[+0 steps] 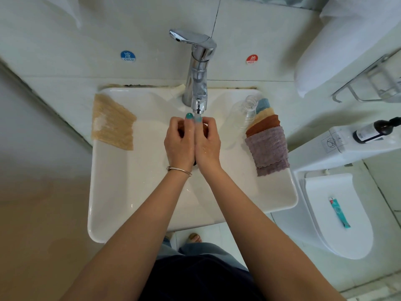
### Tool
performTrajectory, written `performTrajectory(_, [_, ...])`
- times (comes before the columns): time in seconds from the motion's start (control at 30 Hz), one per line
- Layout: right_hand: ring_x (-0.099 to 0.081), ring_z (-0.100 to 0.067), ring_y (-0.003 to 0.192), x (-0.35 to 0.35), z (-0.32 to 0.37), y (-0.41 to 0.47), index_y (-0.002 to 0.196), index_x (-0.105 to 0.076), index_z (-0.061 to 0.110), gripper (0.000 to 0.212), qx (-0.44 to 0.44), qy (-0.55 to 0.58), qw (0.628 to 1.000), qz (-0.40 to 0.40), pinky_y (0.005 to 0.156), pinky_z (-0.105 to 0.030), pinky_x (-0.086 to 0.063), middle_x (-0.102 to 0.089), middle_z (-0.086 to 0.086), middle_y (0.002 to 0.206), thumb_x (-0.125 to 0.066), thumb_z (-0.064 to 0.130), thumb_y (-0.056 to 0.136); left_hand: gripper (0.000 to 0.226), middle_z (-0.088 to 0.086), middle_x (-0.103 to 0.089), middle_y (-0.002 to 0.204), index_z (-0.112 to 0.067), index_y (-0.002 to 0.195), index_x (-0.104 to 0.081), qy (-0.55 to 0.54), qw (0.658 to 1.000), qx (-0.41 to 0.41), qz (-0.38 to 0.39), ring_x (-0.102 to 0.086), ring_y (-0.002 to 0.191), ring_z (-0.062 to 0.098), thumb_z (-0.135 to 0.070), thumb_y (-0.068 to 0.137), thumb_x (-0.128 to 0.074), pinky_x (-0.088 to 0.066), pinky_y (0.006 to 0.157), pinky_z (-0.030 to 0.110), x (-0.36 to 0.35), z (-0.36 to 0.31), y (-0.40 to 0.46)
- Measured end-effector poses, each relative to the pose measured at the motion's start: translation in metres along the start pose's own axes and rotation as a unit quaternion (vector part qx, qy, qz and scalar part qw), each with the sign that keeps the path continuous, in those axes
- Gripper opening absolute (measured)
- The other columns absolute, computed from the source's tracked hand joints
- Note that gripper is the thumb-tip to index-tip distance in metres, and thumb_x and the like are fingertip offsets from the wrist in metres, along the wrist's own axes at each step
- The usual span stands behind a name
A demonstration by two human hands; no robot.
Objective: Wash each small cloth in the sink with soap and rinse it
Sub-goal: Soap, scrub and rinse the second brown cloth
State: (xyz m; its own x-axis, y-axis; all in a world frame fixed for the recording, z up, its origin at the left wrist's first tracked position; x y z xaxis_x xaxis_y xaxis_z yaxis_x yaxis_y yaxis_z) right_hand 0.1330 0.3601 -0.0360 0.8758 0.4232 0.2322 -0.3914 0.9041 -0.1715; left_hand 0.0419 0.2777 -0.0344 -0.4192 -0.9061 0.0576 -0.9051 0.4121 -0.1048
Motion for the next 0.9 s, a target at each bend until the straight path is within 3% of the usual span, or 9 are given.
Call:
performTrajectory(0.13, [-0.049,0.000,0.055,0.001,0.009,0.001,0.085,-0.052,0.006,0.040,0.010,-0.021,0.999,-0.023,0.053,-0.013,-0.038,-0.055,0.010,0.065,-0.057,0.044,0.095,0.038,-0.017,-0.050,0.050,-0.022,0.063,-0.041,-0.007,0.999,0.003,-0.032,-0.044,0.051,0.002,-0.031,0.094,-0.060,-0.035,0.055,0.014,0.005,0.001,0.007])
performTrajectory(0.27, [-0.038,-0.005,0.050,0.001,0.006,0.002,0.065,-0.042,0.013,0.047,-0.013,-0.036,0.999,-0.037,0.050,-0.018,-0.032,-0.044,0.009,0.056,-0.055,0.047,0.095,0.045,-0.011,-0.039,0.048,-0.016,0.057,-0.037,-0.046,0.997,0.055,-0.034,-0.034,0.051,0.006,-0.031,0.094,-0.057,-0.033,0.052,0.017,0.002,0.009,0.009])
performTrajectory(0.4, [-0.040,-0.010,0.054,0.001,0.012,0.006,0.059,-0.039,0.014,0.053,-0.014,-0.101,0.994,-0.030,0.053,-0.026,-0.031,-0.044,0.005,0.055,-0.049,0.050,0.097,0.052,-0.008,-0.036,0.046,-0.016,0.052,-0.036,-0.035,0.997,0.068,-0.013,-0.031,0.050,0.010,-0.038,0.095,-0.055,-0.030,0.050,0.023,-0.005,0.010,0.011])
performTrajectory(0.53, [-0.059,-0.027,0.072,0.000,0.016,0.008,0.071,-0.057,0.010,0.038,0.032,-0.174,0.984,-0.004,0.069,-0.039,-0.047,-0.061,-0.009,0.071,-0.044,0.028,0.102,0.059,-0.011,-0.028,0.034,-0.015,0.045,-0.031,-0.012,0.998,0.066,0.004,-0.026,0.040,0.007,-0.030,0.097,-0.056,-0.024,0.043,0.016,-0.009,0.010,0.012])
performTrajectory(0.57, [-0.061,-0.031,0.076,-0.003,0.018,0.008,0.078,-0.060,0.007,0.032,0.040,-0.206,0.978,0.009,0.071,-0.039,-0.048,-0.063,-0.011,0.075,-0.044,0.022,0.101,0.060,-0.011,-0.027,0.032,-0.015,0.044,-0.029,-0.009,0.998,0.062,0.006,-0.025,0.038,0.007,-0.025,0.098,-0.055,-0.023,0.043,0.017,-0.009,0.010,0.013])
performTrajectory(0.63, [-0.053,-0.027,0.066,-0.003,0.017,0.009,0.071,-0.050,0.010,0.035,0.031,-0.267,0.963,0.009,0.062,-0.034,-0.038,-0.052,-0.004,0.062,-0.042,0.024,0.102,0.060,-0.010,-0.025,0.031,-0.015,0.044,-0.027,0.007,0.998,0.059,0.006,-0.024,0.038,0.008,-0.020,0.098,-0.052,-0.021,0.044,0.018,-0.009,0.011,0.014])
performTrajectory(0.7, [-0.039,-0.019,0.056,0.000,0.015,0.006,0.059,-0.035,0.014,0.044,0.017,-0.195,0.981,0.002,0.057,-0.030,-0.032,-0.039,0.001,0.053,-0.044,0.024,0.101,0.058,-0.011,-0.026,0.032,-0.015,0.045,-0.028,0.013,0.998,0.059,0.015,-0.026,0.039,0.008,-0.020,0.098,-0.051,-0.022,0.043,0.017,-0.010,0.010,0.013])
performTrajectory(0.77, [-0.039,-0.013,0.054,0.010,0.009,0.004,0.059,-0.040,0.009,0.045,-0.002,-0.084,0.996,-0.022,0.054,-0.026,-0.034,-0.044,0.001,0.055,-0.048,0.027,0.100,0.053,-0.011,-0.035,0.039,-0.012,0.050,-0.037,0.014,0.997,0.061,0.035,-0.032,0.042,0.006,-0.028,0.099,-0.051,-0.028,0.046,0.015,-0.011,0.007,0.010])
performTrajectory(0.9, [-0.057,-0.009,0.080,0.011,0.004,-0.006,0.091,-0.052,0.016,0.023,-0.022,0.022,0.999,0.034,0.076,-0.030,-0.051,-0.058,0.005,0.086,-0.060,0.037,0.094,0.026,-0.008,-0.057,0.078,-0.013,0.087,-0.054,-0.029,0.989,0.084,0.114,-0.053,0.068,0.002,-0.037,0.098,-0.052,-0.044,0.062,0.014,-0.009,0.010,0.001])
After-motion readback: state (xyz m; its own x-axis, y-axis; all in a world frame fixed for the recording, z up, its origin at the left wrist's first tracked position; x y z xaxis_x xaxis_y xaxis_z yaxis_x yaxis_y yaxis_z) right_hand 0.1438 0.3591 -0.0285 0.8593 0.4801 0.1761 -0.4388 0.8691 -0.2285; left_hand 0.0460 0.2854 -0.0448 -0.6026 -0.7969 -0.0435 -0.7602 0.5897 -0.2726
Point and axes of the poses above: each hand's wrist, its own y-axis towards the middle knuckle, its own x-axis out of the back of the hand, z = x × y, the point moved 10 cm from there along y, towards the middle knuckle
